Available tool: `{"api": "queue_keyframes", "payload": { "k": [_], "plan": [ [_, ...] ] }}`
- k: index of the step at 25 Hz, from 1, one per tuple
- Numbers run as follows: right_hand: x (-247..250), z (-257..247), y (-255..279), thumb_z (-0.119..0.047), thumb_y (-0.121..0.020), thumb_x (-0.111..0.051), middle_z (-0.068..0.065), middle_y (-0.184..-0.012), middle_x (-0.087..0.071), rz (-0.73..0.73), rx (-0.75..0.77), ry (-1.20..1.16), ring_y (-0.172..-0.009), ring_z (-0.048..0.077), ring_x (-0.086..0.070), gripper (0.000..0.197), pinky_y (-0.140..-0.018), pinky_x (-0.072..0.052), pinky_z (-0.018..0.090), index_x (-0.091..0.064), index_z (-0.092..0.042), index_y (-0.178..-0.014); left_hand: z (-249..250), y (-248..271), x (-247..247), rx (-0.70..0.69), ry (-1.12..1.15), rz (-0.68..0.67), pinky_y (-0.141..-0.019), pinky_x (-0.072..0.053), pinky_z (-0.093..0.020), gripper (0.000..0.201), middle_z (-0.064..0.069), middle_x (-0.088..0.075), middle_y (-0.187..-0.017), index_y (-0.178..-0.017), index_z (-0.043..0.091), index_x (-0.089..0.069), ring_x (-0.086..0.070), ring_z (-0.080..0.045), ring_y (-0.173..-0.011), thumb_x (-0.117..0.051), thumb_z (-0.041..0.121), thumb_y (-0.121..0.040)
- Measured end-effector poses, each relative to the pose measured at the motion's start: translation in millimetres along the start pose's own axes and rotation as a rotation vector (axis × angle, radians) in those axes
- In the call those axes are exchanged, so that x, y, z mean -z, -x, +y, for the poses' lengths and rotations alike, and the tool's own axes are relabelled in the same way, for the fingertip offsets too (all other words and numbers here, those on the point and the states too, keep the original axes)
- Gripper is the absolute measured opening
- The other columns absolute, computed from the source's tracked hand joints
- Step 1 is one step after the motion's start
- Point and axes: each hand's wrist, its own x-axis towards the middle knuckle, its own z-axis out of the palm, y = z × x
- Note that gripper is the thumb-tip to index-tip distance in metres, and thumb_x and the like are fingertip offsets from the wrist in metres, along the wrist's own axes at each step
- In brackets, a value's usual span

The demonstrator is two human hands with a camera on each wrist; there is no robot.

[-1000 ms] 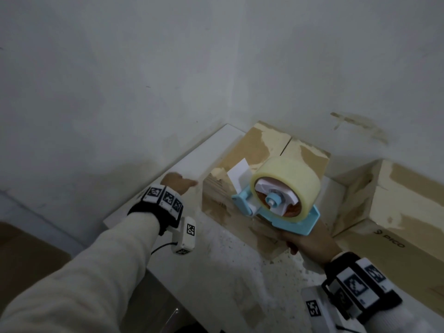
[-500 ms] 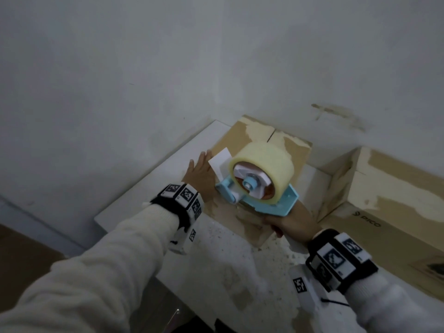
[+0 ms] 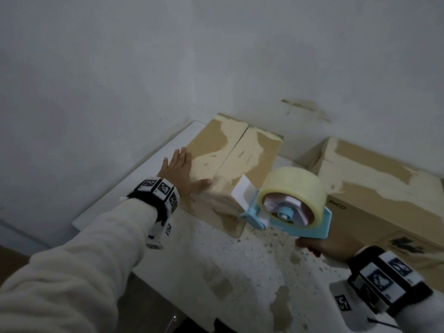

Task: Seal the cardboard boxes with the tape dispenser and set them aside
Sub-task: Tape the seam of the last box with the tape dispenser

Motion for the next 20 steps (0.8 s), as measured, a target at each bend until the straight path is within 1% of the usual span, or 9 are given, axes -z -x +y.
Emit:
{"api": "queue_keyframes", "payload": {
  "k": [2,4,7,9,11,12,15,17,20],
  "plan": [
    [3.7,10.5,12.2,0.002,-0.08,-0.066,-0.004,-0.034,-0.051,0.011,-0.009,-0.018,-0.031,0.002,-0.043,0.044,-0.043,-0.042,0.015,-0.055,-0.024,-0.046,1.1,-0.5,0.7,0.007,-0.022,-0.011,-0.119,0.001,-0.048,0.113,-0.011,0.019,-0.158,-0.149,0.006,0.012,0.013,-0.024,-0.147,-0.028,0.082,-0.074],
    [4.9,15.2,19.3,0.004,-0.08,-0.066,-0.005,-0.036,-0.054,0.022,0.005,-0.031,-0.032,0.002,-0.045,0.032,-0.043,-0.043,0.017,-0.057,-0.017,-0.057,2.2,0.2,2.6,0.023,-0.062,-0.027,-0.119,0.002,-0.049,0.114,-0.011,0.019,-0.158,-0.149,0.007,0.013,0.013,-0.024,-0.147,-0.026,0.083,-0.074],
    [4.9,14.9,19.8,0.003,-0.08,-0.067,-0.01,-0.037,-0.055,0.02,0.029,-0.02,-0.033,0.0,-0.046,0.029,-0.042,-0.043,0.013,-0.055,-0.018,-0.063,11.8,7.6,10.0,0.063,-0.153,-0.034,-0.119,0.003,-0.051,0.108,-0.013,0.016,-0.158,-0.149,0.006,0.01,0.012,-0.026,-0.147,-0.023,0.08,-0.077],
    [4.1,14.3,18.1,0.002,-0.08,-0.067,-0.009,-0.036,-0.054,0.013,0.042,-0.022,-0.032,0.0,-0.045,0.03,-0.042,-0.042,0.012,-0.054,-0.019,-0.063,32.7,15.9,14.0,0.055,-0.174,0.023,-0.118,0.002,-0.053,0.093,-0.015,0.013,-0.158,-0.149,0.004,0.006,0.01,-0.028,-0.147,-0.024,0.067,-0.089],
    [4.7,15.4,16.9,0.001,-0.081,-0.066,-0.01,-0.034,-0.053,0.01,0.044,-0.008,-0.031,0.0,-0.045,0.032,-0.042,-0.042,0.011,-0.053,-0.019,-0.06,68.8,27.1,11.8,-0.037,-0.173,0.083,-0.117,0.0,-0.054,0.072,-0.015,0.012,-0.158,-0.149,0.003,0.005,0.009,-0.03,-0.147,-0.024,0.046,-0.099],
    [4.3,15.8,16.9,0.002,-0.081,-0.066,-0.011,-0.034,-0.053,0.009,0.044,-0.009,-0.031,0.0,-0.045,0.034,-0.043,-0.042,0.012,-0.052,-0.019,-0.059,88.3,32.8,5.6,-0.102,-0.177,0.08,-0.117,-0.001,-0.054,0.068,-0.015,0.013,-0.158,-0.149,0.003,0.006,0.01,-0.03,-0.147,-0.025,0.039,-0.1],
    [1.9,16.8,17.7,0.005,-0.08,-0.065,-0.009,-0.035,-0.053,0.017,0.05,-0.042,-0.031,-0.001,-0.044,0.032,-0.04,-0.041,0.012,-0.052,-0.019,-0.064,121.1,40.3,-17.9,-0.215,-0.175,-0.023,-0.117,0.001,-0.052,0.078,-0.012,0.016,-0.158,-0.148,0.004,0.011,0.014,-0.028,-0.147,-0.034,0.042,-0.097],
    [3.5,20.5,17.3,0.007,-0.079,-0.065,-0.007,-0.035,-0.051,0.024,0.046,-0.082,-0.031,-0.001,-0.043,0.029,-0.038,-0.039,0.012,-0.053,-0.016,-0.066,121.4,37.8,-25.1,-0.216,-0.166,-0.022,-0.118,0.0,-0.05,0.08,-0.011,0.016,-0.158,-0.149,0.005,0.011,0.012,-0.026,-0.147,-0.033,0.046,-0.096],
    [4.8,28.7,19.8,0.007,-0.079,-0.065,-0.007,-0.034,-0.051,0.029,0.035,-0.101,-0.03,0.001,-0.042,0.029,-0.038,-0.038,0.013,-0.053,-0.013,-0.062,119.2,37.7,-26.4,-0.214,-0.107,-0.018,-0.118,0.0,-0.049,0.082,-0.009,0.015,-0.159,-0.149,0.007,0.009,0.011,-0.024,-0.147,-0.032,0.051,-0.094]
  ]
}}
